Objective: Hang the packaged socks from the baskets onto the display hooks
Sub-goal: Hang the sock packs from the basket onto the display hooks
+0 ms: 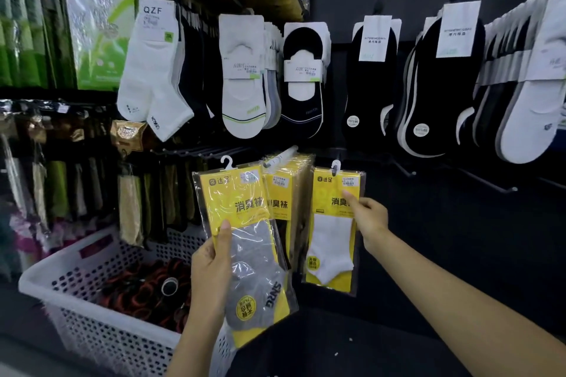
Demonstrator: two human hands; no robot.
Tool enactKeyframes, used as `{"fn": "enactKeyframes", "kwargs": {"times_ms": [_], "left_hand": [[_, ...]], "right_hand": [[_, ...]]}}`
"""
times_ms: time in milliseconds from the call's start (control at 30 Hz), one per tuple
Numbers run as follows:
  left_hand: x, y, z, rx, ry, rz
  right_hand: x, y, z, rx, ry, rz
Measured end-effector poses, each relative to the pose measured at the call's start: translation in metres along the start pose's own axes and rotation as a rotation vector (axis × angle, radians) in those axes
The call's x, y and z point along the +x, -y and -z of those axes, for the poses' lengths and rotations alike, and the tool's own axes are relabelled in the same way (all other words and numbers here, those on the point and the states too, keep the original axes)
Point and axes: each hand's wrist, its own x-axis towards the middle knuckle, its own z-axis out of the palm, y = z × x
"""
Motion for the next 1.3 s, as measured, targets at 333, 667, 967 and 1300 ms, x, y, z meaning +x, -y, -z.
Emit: {"fn": "enactKeyframes", "kwargs": {"times_ms": [333,667,967,1300], "left_hand": [[0.001,0.006,-0.003,-0.01,0.1,0.058],[-0.023,0.006,-0.035,0.017,0.266,0.038],[-0.042,0.005,-0.055,-0.086,0.55,0.045],[-0.048,0.009,-0.064,-0.069,0.545,0.097]], "right_hand": [[-0.008,-0.049,0.029,-0.044,-0.167,-0.22],[-0.099,0.018,0.009,0.047,0.466,-0.05],[-0.115,0.02,0.036,0.246,0.242,0.152],[-0.085,0.024,0.035,0.107,0.136,0.091]]}}
